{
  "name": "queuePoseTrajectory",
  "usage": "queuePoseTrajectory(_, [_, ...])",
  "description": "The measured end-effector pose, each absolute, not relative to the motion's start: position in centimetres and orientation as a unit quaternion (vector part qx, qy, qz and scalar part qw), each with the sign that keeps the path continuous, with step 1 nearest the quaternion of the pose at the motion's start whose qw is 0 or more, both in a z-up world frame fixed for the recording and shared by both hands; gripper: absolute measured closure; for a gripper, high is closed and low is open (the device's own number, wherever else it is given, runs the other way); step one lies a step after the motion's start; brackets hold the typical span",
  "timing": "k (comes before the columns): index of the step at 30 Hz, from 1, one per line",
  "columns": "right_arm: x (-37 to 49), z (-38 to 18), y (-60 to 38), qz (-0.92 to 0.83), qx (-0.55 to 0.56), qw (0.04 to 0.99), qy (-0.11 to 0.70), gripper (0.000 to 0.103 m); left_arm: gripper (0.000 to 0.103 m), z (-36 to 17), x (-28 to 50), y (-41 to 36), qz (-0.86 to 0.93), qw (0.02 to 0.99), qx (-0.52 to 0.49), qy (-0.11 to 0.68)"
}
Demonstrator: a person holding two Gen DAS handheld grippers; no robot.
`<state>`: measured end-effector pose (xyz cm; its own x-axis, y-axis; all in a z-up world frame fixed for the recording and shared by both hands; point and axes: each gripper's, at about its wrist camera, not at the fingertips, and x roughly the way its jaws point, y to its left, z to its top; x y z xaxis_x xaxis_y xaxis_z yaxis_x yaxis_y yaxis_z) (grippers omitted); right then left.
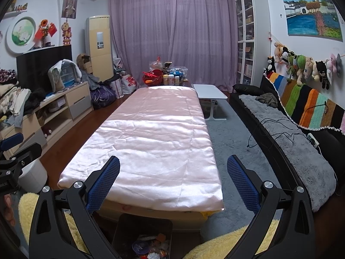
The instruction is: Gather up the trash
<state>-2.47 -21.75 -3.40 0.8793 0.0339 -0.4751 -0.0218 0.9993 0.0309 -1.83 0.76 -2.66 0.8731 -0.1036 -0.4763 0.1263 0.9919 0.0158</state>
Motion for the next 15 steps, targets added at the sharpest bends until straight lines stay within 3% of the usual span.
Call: queuePoseTrajectory(15, [-2.57, -3.33, -21.73, 0.013, 0.013, 0.969, 0.246, 0.003, 0.008, -2.21, -1.68, 0.75, -0.052, 0.968, 0.023, 0.246])
